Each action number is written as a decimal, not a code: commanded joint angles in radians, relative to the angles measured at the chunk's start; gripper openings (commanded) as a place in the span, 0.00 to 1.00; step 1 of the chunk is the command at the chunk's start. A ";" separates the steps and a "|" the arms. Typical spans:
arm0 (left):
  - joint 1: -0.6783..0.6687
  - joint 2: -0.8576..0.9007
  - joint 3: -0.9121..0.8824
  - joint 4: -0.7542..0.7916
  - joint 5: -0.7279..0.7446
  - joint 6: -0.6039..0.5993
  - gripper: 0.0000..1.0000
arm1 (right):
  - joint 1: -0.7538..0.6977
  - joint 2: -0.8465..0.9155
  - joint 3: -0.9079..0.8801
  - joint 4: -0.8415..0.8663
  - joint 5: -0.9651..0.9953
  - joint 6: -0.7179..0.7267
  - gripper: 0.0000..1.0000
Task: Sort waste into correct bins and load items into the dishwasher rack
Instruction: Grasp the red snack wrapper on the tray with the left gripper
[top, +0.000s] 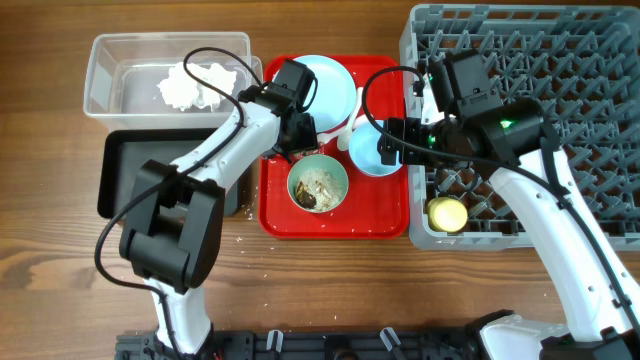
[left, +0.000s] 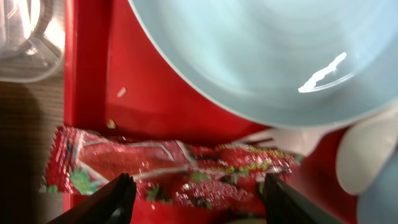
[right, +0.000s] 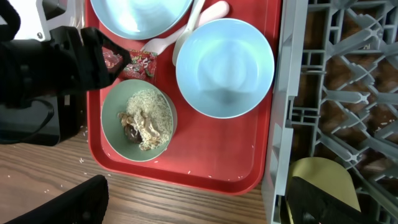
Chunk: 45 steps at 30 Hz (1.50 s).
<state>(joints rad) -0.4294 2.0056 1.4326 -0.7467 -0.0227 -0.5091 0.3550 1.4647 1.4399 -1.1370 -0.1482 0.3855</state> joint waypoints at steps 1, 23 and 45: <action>-0.001 0.046 -0.006 0.019 -0.049 -0.028 0.71 | 0.003 0.003 0.006 -0.003 0.021 -0.005 0.93; 0.002 0.123 -0.005 0.034 -0.020 -0.027 0.04 | 0.003 0.003 0.006 -0.005 0.021 -0.020 0.93; 0.048 -0.182 0.068 -0.124 -0.030 -0.136 0.37 | 0.003 0.003 0.006 -0.006 0.021 -0.045 0.94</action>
<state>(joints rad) -0.3885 1.8191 1.5066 -0.8429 -0.0517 -0.5430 0.3550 1.4647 1.4399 -1.1400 -0.1482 0.3576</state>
